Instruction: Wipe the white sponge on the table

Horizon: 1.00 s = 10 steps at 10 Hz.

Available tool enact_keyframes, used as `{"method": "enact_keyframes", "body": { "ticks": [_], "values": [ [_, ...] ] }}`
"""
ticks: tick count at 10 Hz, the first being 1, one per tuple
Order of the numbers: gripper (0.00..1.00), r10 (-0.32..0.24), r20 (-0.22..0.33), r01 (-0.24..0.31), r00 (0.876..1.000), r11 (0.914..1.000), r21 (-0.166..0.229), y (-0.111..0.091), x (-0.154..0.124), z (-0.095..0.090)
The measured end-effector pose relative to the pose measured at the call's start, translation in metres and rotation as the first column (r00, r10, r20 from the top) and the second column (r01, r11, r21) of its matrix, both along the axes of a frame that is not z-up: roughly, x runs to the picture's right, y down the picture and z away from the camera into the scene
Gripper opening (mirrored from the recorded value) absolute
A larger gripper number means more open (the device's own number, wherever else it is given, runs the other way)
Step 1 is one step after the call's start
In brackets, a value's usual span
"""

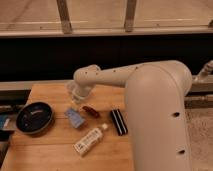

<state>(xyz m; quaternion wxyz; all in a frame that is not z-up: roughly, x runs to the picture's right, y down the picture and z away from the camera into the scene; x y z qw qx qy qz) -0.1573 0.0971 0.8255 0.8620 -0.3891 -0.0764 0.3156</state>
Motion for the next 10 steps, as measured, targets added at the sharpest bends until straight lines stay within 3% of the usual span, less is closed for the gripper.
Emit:
{"method": "enact_keyframes", "body": {
  "ticks": [2,5,8,10],
  "values": [
    [0.00,0.020,-0.019,-0.020,1.000,0.9996,-0.021,-0.016,0.011,0.025],
    [0.00,-0.012,0.021,0.012,1.000,0.9995,-0.030,-0.026,-0.024,0.038],
    [0.00,-0.083,0.098,0.086,0.992,0.9957,-0.032,-0.011,-0.072,0.031],
    [0.00,-0.120,0.139,0.124,0.983,0.9920,-0.024,0.001,-0.089,0.019]
  ]
}}
